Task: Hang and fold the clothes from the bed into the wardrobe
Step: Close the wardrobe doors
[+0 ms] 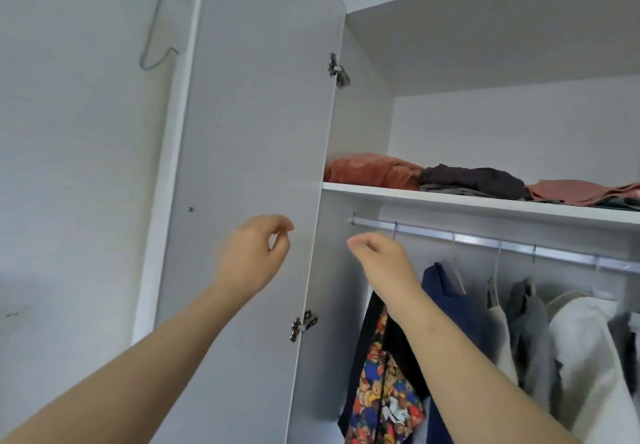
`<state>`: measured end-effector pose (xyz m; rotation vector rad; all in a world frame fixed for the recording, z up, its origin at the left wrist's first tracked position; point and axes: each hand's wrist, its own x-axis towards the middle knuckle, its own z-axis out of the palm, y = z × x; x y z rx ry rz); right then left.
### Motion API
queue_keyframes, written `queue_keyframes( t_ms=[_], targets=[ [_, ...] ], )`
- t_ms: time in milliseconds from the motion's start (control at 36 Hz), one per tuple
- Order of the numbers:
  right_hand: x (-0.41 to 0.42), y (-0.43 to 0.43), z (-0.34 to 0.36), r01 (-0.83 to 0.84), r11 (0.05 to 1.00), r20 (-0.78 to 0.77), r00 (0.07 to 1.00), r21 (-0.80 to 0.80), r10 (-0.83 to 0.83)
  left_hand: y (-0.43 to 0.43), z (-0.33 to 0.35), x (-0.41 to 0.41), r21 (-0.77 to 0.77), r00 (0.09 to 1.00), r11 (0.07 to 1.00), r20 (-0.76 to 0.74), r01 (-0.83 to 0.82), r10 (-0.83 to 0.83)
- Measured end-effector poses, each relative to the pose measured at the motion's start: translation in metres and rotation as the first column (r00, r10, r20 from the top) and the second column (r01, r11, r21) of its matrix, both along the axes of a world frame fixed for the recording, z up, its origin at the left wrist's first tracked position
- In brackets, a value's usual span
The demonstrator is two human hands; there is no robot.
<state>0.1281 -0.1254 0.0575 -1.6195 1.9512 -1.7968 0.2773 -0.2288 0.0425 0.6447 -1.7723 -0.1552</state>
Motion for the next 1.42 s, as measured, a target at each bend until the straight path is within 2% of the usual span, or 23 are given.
queue_keyframes(
  t_ms=[111, 167, 250, 278, 333, 389, 444, 611, 750, 944, 1083, 1194, 1278, 1417],
  targets=[
    [0.024, -0.034, -0.005, -0.048, 0.999, 0.01, 0.999, 0.0, 0.048, -0.034, -0.008, 0.035, -0.11, 0.992, 0.99, -0.093, -0.09, 0.08],
    [0.033, -0.049, -0.007, -0.072, 0.997, 0.019, 0.997, -0.002, 0.072, -0.048, -0.01, 0.049, -0.146, 0.971, 0.97, -0.164, -0.196, 0.172],
    [0.043, -0.067, -0.005, -0.113, 0.993, 0.038, 0.993, -0.014, 0.114, -0.067, -0.007, 0.068, -0.027, 0.896, 0.937, -0.3, -0.349, 0.326],
    [0.046, -0.073, -0.005, -0.124, 0.992, 0.038, 0.992, -0.019, 0.124, -0.073, -0.006, 0.073, 0.05, 0.891, 0.943, -0.315, -0.33, 0.328],
    [0.053, -0.082, -0.004, -0.137, 0.99, 0.039, 0.99, -0.028, 0.138, -0.084, -0.003, 0.083, 0.235, 0.912, 0.956, -0.326, -0.176, 0.248],
    [0.059, -0.09, -0.006, -0.144, 0.989, 0.047, 0.988, -0.034, 0.146, -0.097, -0.007, 0.088, 0.376, 0.94, 0.925, -0.292, -0.06, 0.179],
    [0.062, -0.095, -0.009, -0.15, 0.988, 0.062, 0.986, -0.035, 0.152, -0.105, -0.015, 0.09, 0.377, 0.951, 0.921, -0.24, -0.096, 0.197],
    [0.06, -0.099, -0.022, -0.157, 0.987, 0.111, 0.981, -0.034, 0.16, -0.097, -0.022, 0.087, 0.386, 0.902, 0.921, -0.378, -0.051, 0.208],
    [0.044, -0.093, -0.035, -0.133, 0.99, 0.163, 0.977, -0.043, 0.138, -0.067, -0.025, 0.072, 0.336, 0.912, 0.942, -0.384, -0.004, 0.141],
    [0.004, -0.061, -0.052, -0.033, 0.999, 0.229, 0.973, -0.024, 0.038, -0.019, -0.033, 0.018, 0.245, 0.959, 0.96, -0.276, 0.135, -0.064],
    [-0.036, -0.024, -0.062, 0.092, 0.995, 0.258, 0.962, -0.024, -0.083, 0.006, -0.045, -0.039, 0.246, 0.926, 0.91, -0.267, 0.333, -0.267],
    [-0.063, 0.004, -0.067, 0.199, 0.98, 0.301, 0.936, -0.026, -0.182, 0.026, -0.048, -0.077, 0.173, 0.921, 0.907, -0.137, 0.385, -0.365],
    [-0.079, 0.023, -0.069, 0.262, 0.965, 0.313, 0.919, -0.026, -0.241, 0.034, -0.05, -0.112, 0.111, 0.924, 0.918, -0.007, 0.381, -0.382],
    [-0.104, 0.053, -0.069, 0.345, 0.938, 0.336, 0.888, -0.036, -0.313, 0.051, -0.051, -0.177, 0.083, 0.935, 0.965, 0.239, 0.25, -0.263]
  ],
)
